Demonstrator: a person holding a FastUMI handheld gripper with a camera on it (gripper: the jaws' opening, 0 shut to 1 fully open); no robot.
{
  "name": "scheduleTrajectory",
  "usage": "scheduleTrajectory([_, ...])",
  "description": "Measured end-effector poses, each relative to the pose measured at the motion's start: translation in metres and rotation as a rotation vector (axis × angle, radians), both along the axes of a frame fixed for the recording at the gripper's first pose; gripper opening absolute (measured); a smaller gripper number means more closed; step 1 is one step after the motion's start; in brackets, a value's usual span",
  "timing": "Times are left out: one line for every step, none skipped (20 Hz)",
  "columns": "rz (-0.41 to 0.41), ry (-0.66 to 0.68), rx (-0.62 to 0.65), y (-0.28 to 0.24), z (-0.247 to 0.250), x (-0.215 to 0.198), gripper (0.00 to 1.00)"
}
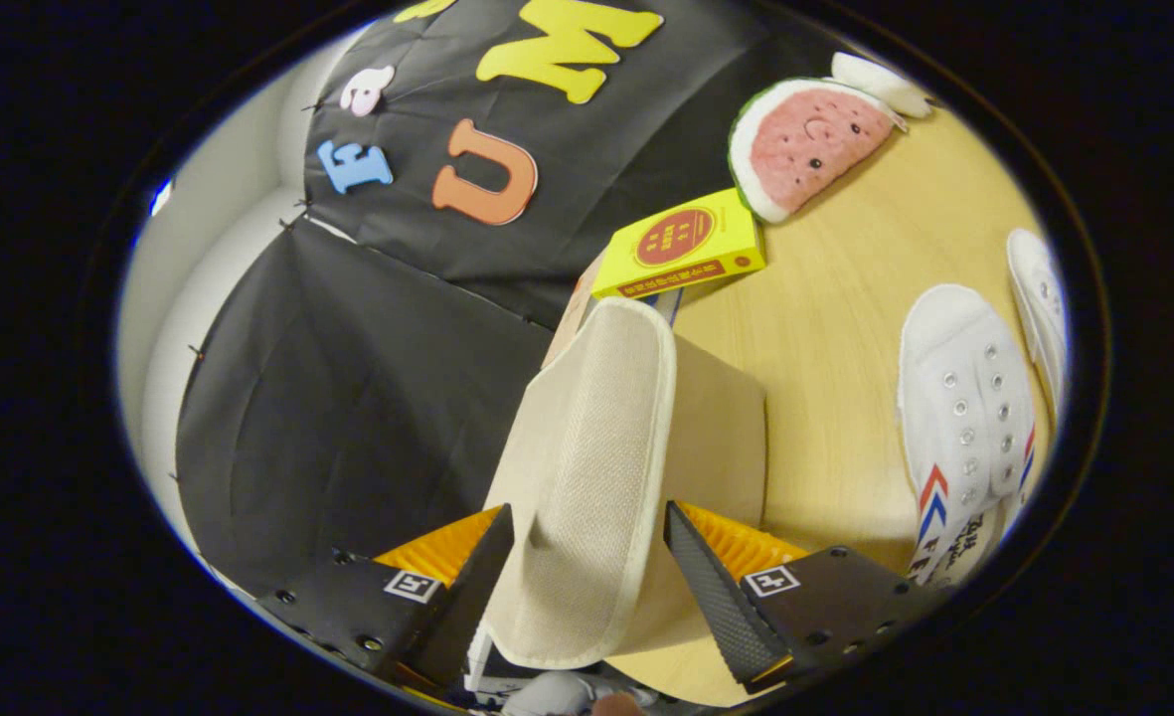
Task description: Open the storage box then place both shoes into the box .Put the left shoe in first, then the right shoe, with the right side of both shoes facing outward in a uniform manner.
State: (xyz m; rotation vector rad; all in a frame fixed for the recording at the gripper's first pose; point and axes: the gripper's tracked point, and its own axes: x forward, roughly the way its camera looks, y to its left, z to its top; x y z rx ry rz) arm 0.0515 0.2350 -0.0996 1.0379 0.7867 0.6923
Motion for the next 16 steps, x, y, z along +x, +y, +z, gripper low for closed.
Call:
scheduleTrajectory([0.005,-0.003,0.008,0.000,0.001,-0.001,0.89])
scheduleTrajectory([-0.005,-0.010,-0.004,-0.003,0.003,0.000,0.83])
scheduleTrajectory([-0.007,-0.022,-0.017,-0.006,0.008,0.000,0.77])
scheduleTrajectory([-0.018,-0.032,-0.034,-0.009,0.009,0.002,0.72])
scheduleTrajectory([-0.036,-0.038,-0.027,-0.014,0.015,0.006,0.66])
scheduleTrajectory([-0.044,-0.046,-0.045,-0.018,0.019,0.004,0.60])
scheduleTrajectory([-0.092,-0.044,-0.066,-0.030,0.021,0.009,0.39])
scheduleTrajectory([-0.109,-0.046,-0.075,-0.034,0.024,0.009,0.19])
scheduleTrajectory([-0.089,-0.065,-0.079,-0.031,0.032,0.007,0.13])
scheduleTrajectory([-0.096,-0.078,-0.087,-0.034,0.038,0.003,0.11])
scheduleTrajectory([-0.086,-0.083,-0.095,-0.031,0.042,0.003,0.01])
scheduleTrajectory([-0.079,-0.100,-0.110,-0.031,0.048,0.001,0.01])
scheduleTrajectory([-0.076,-0.120,-0.116,-0.028,0.057,0.002,0.01])
scheduleTrajectory([-0.071,-0.137,-0.116,-0.026,0.068,0.001,0.01])
scheduleTrajectory([-0.068,-0.157,-0.105,-0.023,0.083,0.001,0.01])
scheduleTrajectory([-0.066,-0.177,-0.099,-0.020,0.098,0.001,0.01])
